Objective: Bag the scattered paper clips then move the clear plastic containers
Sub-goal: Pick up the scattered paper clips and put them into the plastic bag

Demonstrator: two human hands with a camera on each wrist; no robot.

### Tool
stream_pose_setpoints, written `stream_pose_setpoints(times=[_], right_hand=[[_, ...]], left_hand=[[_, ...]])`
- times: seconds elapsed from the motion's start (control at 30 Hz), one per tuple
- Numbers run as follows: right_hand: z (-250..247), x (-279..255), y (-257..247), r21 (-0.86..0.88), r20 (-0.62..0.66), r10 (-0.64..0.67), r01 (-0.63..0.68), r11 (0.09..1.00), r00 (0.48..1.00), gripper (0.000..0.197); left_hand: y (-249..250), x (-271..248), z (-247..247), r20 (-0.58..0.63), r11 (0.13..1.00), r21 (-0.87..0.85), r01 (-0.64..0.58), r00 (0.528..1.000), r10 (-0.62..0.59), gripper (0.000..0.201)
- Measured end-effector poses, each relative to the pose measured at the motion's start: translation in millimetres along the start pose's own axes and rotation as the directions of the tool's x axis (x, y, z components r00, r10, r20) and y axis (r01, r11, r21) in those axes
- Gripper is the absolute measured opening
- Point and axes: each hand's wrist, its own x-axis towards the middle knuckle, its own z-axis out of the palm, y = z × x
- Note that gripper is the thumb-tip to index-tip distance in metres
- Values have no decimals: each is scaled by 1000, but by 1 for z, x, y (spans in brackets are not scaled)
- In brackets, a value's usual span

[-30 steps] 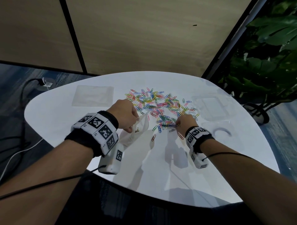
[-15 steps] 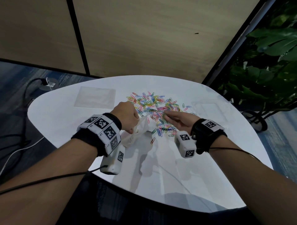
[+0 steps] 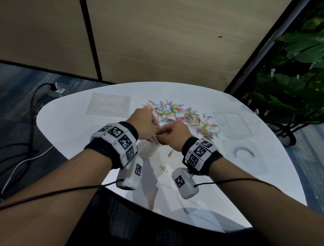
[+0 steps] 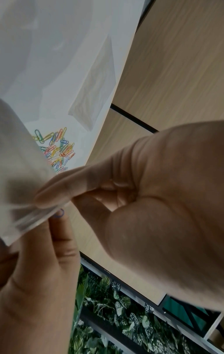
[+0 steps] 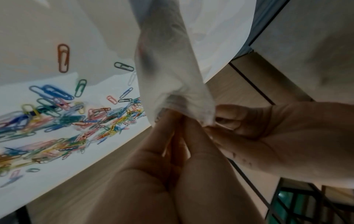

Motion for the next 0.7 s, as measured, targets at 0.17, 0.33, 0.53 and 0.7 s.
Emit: stream_pose_setpoints(times=[0.17,0.33,0.53,0.7], right_hand=[[-10,1,-12,-155,168,-47,74,985,985,25],[-48,2,-1,284,45,28,-40,958,999,16],[-90,0,105,-398,-11,512,-473,786,859,99],[-69,9,138,-461,-53,442,-414,785,896,119]], left_hand=[[-2,2,-2,-22,1000,1,-1,1000,1,22],[-6,3,-6,-69,1000,23,14,998,-13,22],[-8,1,-14,-82,998,51,36,996,-31,26],[-7,1,-14,-82,998,51,38,996,-33,27]])
